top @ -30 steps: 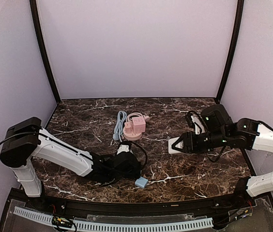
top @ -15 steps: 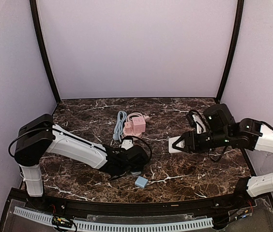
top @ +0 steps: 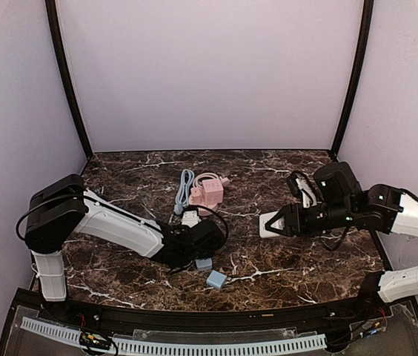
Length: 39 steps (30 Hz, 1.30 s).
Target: Insert the plug
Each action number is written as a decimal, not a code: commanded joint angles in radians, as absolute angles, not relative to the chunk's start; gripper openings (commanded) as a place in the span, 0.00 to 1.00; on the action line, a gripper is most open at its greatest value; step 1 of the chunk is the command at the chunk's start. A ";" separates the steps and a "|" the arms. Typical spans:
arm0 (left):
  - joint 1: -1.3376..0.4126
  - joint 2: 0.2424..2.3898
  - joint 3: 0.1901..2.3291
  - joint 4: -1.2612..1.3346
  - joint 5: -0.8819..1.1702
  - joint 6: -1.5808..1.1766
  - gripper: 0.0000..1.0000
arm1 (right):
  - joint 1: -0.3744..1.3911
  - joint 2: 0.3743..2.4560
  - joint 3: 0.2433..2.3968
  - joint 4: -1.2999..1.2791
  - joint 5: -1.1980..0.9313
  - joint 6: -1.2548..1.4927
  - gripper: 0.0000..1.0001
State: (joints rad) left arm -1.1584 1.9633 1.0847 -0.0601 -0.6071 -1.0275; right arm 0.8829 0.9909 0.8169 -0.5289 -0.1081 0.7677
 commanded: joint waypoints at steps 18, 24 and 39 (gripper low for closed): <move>-1.374 2.051 1.035 -0.037 -0.440 -0.948 0.62 | 0.928 1.020 0.882 -0.608 -0.073 0.796 0.09; -1.374 2.053 1.052 -0.003 -0.424 -0.937 0.77 | 0.933 1.081 0.934 -0.628 -0.045 0.789 0.09; -1.327 1.717 0.900 0.058 -0.504 -0.773 0.94 | 0.952 1.317 1.109 -0.644 -0.054 0.761 0.07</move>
State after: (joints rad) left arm -1.3552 1.8629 0.9745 0.0872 -0.5034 -0.8410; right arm 0.9348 1.2633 1.0332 -0.6525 -0.0547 0.7826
